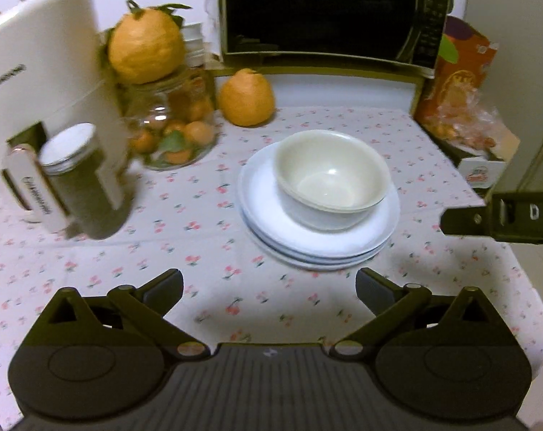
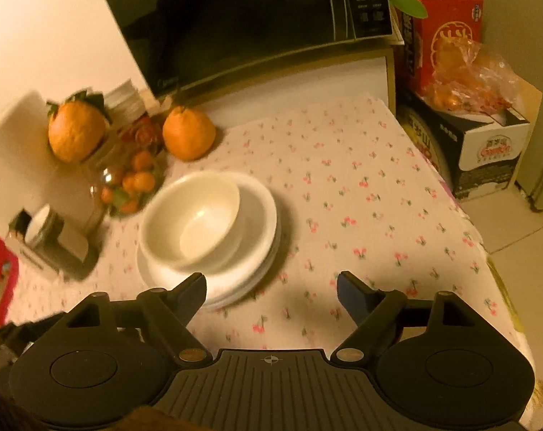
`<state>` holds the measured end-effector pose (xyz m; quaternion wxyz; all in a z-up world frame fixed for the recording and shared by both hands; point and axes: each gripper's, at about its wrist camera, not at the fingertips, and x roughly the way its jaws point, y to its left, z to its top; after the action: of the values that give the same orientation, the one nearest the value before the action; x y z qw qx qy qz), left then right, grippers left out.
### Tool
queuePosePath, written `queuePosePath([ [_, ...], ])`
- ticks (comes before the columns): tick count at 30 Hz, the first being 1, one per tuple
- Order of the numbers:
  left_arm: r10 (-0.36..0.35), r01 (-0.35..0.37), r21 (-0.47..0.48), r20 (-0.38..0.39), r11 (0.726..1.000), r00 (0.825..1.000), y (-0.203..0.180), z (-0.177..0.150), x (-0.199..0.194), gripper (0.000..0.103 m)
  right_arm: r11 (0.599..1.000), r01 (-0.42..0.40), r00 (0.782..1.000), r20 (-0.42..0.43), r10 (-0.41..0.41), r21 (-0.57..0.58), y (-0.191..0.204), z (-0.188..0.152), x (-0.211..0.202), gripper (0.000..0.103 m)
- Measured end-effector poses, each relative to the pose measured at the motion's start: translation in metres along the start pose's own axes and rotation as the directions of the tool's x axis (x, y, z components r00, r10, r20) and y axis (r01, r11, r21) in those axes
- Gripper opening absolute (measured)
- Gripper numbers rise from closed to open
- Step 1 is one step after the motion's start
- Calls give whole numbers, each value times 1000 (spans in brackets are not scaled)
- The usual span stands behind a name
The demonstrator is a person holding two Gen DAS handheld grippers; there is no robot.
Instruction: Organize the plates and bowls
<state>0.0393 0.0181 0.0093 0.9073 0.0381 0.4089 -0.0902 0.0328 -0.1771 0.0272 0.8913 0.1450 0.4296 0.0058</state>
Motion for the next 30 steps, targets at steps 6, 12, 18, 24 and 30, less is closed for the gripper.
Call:
queuePosePath([
  [6,69,-69,0,-8,998,998,-2,-2,-16,102,1000,25,999,-33,-25,-12,5,-13,-10,87],
  [12,101,-101,-24,-31,995,994,-1,-2,-21,103,998,46,997,-55,-48,-45,14,-17,-12,88],
  [18,83,-87,-48,-87,995,993,-1,-6,-16,103,997,64,995,-78,-68,-51,17,-16,-5,90],
  [24,103,-109,-52,-107,993,989,-2,-9,-15,103,996,72,993,-94,-77,-62,22,-16,1,90],
  [30,109,-115,-52,-107,992,988,-1,-8,-17,103,995,65,992,-104,-73,-73,25,-18,2,91],
])
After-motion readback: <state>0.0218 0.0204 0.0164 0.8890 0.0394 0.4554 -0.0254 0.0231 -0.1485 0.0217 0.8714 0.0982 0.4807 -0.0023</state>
